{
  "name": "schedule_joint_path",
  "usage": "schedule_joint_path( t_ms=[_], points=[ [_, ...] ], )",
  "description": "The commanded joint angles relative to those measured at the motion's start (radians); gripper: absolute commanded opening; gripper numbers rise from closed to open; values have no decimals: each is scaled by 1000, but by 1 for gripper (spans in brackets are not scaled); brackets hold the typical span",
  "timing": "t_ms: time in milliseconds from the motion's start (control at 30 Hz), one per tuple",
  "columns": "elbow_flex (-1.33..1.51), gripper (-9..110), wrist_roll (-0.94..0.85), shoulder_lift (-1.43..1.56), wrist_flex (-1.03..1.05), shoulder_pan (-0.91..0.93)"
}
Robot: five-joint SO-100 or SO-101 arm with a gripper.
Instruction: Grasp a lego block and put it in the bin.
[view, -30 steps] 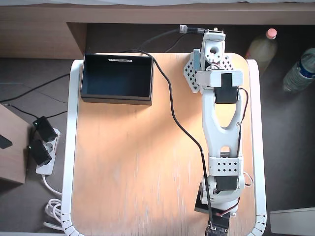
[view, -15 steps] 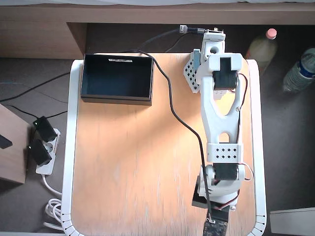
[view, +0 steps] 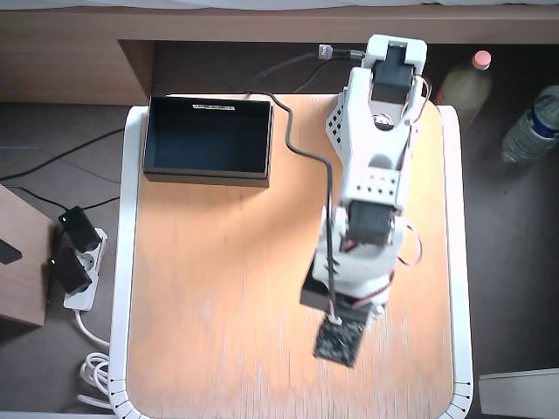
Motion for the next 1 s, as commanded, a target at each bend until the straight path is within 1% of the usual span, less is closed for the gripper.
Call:
schedule_joint_path(
  t_ms=[0, 233, 467, 700, 833, 967],
  points=[
    [-117, 0, 38, 202, 104, 107],
    [-117, 0, 103, 339, 215, 356],
    [-110, 0, 184, 419, 318, 716],
    [-87, 0, 268, 420, 327, 1043],
    [-3, 0, 356, 420, 324, 1184],
    [100, 0, 422, 420, 290, 1284]
  ],
)
